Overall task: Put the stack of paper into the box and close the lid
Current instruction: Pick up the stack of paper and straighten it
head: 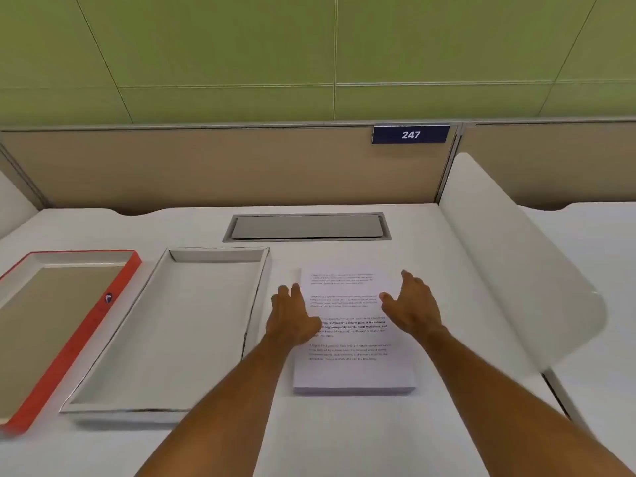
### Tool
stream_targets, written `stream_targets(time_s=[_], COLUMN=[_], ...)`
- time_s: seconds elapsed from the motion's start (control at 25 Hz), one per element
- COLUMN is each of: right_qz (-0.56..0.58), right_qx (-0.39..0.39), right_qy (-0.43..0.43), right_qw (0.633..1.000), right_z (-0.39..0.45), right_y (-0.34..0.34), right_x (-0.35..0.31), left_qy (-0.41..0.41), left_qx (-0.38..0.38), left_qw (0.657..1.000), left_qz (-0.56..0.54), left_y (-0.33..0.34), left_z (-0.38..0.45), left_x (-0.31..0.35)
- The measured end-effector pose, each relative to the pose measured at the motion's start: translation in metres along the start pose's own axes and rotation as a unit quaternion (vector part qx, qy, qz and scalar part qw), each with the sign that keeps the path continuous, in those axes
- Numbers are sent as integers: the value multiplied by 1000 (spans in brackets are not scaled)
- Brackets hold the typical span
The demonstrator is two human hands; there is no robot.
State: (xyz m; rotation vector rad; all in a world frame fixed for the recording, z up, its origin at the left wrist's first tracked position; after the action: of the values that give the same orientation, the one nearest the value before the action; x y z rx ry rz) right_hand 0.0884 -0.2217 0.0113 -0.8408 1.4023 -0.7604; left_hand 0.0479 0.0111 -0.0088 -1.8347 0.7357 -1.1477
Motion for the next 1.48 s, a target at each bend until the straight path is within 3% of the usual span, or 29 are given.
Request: stream_targets(time_s=[0.24,0.52,0.68,0.88,1.0,1.32,1.48], right_qz=[127,186,273,253,342,433,419], right_qx=[-57,-70,-104,-101,-98,-116,-135], right_qy=[166,224,255,226,222,255,223], right_qw=[976,954,922,935,908,857,870], right_z=[1,18,27,33,36,32,31], right_y=[38,47,52,51,53,51,45], right_x=[25,33,36,38,41,60,56], left_qy=[-99,-177,-200,-181,-155,-209,-199], left_qx=[-74,-89,-129,-139,-128,-192,-186], left_qw=[985,961,926,927,932,857,854], left_qz=[-119,-195,-292,-297,-301,-429,-443], left_y=[29,30,31,34,34,35,30], left_z=[14,35,47,53,55,63,61], left_x=[-15,-19,-23,-23,-24,-40,-38])
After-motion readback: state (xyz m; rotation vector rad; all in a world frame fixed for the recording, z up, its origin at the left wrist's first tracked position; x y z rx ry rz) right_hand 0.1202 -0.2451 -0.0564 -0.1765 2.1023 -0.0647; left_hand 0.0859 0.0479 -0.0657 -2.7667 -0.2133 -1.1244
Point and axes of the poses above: each hand's wrist, its own z-axis towards the middle knuckle, its own y-axis out of the palm, x = y × z, the point moved 5 cm from there along z, towards the middle knuckle, and after that the axes turned 8 degrees about -y, right-handed, at the moved point
